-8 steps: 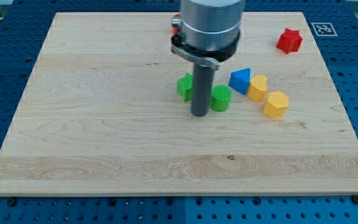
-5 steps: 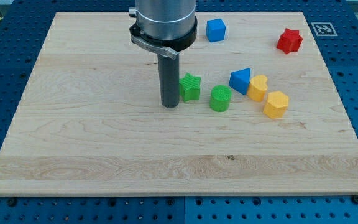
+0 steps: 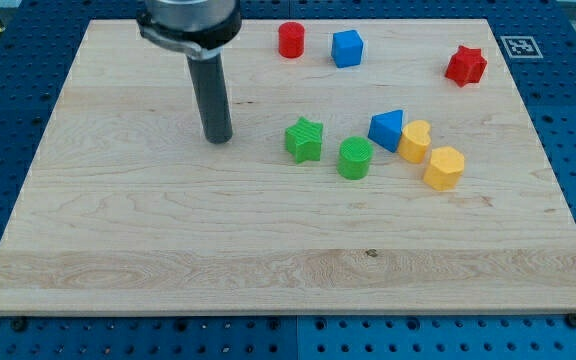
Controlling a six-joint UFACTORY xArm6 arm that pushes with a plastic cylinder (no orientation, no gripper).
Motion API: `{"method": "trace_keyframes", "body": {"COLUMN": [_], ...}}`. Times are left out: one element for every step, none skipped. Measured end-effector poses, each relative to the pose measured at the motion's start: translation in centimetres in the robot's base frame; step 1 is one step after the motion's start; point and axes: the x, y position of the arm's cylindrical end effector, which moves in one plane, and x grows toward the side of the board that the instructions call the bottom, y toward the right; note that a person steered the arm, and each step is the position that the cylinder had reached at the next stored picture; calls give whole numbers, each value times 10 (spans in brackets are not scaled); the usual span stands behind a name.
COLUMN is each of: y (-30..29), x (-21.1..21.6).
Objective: Push green circle towards down
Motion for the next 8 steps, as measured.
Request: {"method": "trace_keyframes", "body": {"y": [24, 57, 81, 106, 129, 140, 145, 152], "x": [-15, -15, -15, -14, -9, 6, 26, 39]}}
